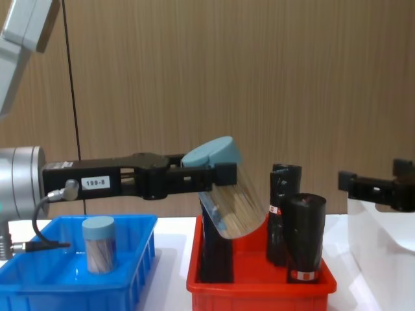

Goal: Pick the cotton swabs from the blue box and place them into the white box.

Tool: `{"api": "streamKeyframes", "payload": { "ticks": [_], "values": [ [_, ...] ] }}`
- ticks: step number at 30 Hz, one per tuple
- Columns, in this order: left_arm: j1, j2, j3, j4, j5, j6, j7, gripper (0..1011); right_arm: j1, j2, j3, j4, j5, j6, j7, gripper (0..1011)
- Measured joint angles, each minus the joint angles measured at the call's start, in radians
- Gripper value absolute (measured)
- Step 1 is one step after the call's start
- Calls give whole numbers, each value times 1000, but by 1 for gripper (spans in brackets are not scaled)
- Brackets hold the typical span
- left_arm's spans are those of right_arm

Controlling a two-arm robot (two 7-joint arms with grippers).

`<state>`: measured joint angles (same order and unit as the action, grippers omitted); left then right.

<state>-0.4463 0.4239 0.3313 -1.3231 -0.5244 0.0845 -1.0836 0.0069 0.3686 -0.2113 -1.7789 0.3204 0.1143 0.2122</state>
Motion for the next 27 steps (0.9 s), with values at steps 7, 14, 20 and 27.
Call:
{"api": "streamKeyframes", "payload": {
  "ticks": [7,14,20,27],
  "values": [
    [-1,-1,1,1,1,1,-2,659,19,22,5,-5,13,60,102,1002],
    [-1,-1,1,2,1,1,-3,659,45,40,6,-6,13,116,206,1002],
    [-2,-1,1,2,1,1,-4,660,74,46,-5,-5,-8,160,293,1002],
    [-2,-1,1,3,1,1,-4,659,107,41,-26,3,-43,197,369,1002]
  ]
}}
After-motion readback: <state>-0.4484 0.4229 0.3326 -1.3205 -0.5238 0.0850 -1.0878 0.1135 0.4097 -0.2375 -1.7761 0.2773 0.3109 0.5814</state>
